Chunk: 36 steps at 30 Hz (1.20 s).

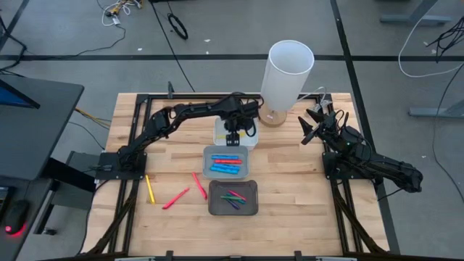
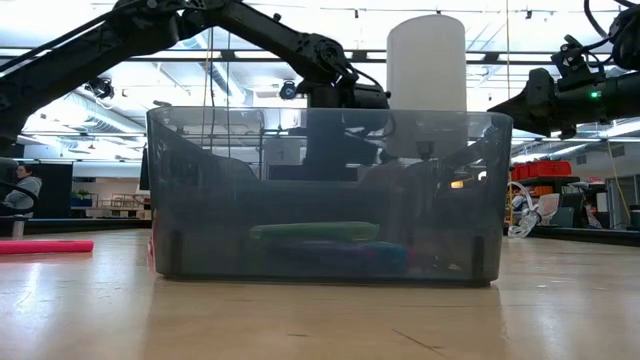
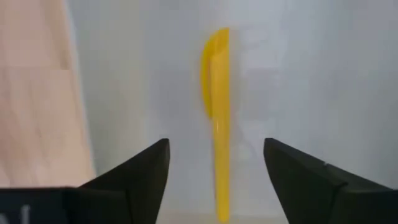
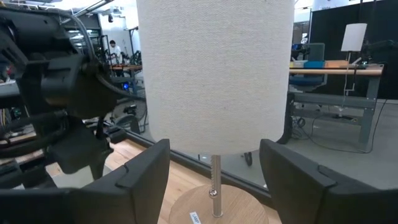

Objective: Pick & Place Markers
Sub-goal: Put the left pink marker pen into the white bin

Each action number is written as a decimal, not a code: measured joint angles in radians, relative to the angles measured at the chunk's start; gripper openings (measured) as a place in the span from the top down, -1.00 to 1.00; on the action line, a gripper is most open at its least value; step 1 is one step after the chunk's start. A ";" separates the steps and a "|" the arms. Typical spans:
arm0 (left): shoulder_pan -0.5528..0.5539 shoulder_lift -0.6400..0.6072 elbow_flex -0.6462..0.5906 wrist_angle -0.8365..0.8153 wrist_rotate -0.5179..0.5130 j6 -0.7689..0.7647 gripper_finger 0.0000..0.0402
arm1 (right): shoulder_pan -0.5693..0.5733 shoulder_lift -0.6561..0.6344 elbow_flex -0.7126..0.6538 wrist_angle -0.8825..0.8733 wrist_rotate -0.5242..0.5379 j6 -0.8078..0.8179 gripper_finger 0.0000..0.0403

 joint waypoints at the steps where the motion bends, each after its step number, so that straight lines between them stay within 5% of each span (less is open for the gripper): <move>1: 0.000 0.000 0.011 -0.007 0.000 0.000 -0.35 | 0.000 0.000 0.000 0.000 0.000 0.000 -0.25; 16: -0.001 -0.001 0.281 -0.297 0.036 -0.084 -0.37 | 0.000 0.000 0.000 0.000 0.000 0.000 -0.25; 36: -0.039 -0.200 0.256 -0.351 0.071 -0.292 -0.37 | 0.000 0.000 0.000 0.000 0.000 0.000 -0.25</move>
